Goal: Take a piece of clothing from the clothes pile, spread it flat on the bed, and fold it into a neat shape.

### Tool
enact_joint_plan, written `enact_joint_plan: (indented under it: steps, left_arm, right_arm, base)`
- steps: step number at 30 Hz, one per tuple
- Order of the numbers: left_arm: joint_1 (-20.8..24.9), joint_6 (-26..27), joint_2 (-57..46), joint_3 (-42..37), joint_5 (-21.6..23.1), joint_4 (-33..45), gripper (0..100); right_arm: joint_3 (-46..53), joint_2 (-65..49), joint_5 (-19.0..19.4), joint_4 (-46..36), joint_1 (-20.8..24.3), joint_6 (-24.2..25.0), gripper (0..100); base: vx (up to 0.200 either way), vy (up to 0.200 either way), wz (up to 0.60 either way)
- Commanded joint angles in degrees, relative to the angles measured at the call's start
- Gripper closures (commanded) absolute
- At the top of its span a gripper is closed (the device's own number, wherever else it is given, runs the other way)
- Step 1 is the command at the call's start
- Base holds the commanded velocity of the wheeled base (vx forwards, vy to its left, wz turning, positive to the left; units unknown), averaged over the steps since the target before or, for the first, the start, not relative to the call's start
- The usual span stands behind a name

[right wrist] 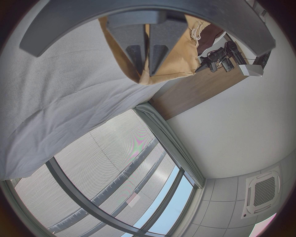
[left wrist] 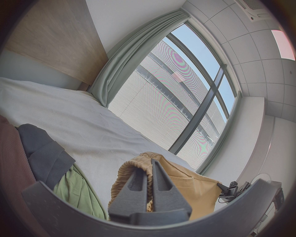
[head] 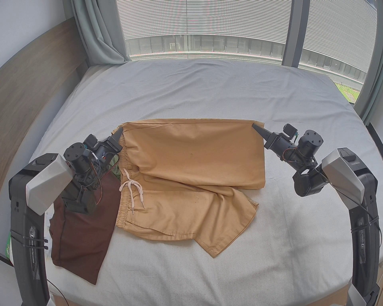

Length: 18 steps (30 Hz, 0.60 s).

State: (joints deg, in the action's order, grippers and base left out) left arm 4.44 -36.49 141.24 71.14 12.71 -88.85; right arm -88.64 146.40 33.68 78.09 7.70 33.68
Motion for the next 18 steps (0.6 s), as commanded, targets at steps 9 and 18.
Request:
enact_joint_plan:
  steps: [9, 18]
  left_arm:
    - [0.4, -0.16, 4.92, 4.97, -0.23, 0.08, 100]
    - [0.66, -0.69, 5.98, 5.94, -0.15, 0.08, 100]
  right_arm:
    - [-10.94, 7.5, -0.11, -4.09, -0.06, -0.02, 100]
    - [-12.44, 7.85, -0.11, -4.53, 0.03, -0.02, 100]
  base:
    - [0.0, 0.0, 0.0]
    - [0.0, 0.0, 0.0]
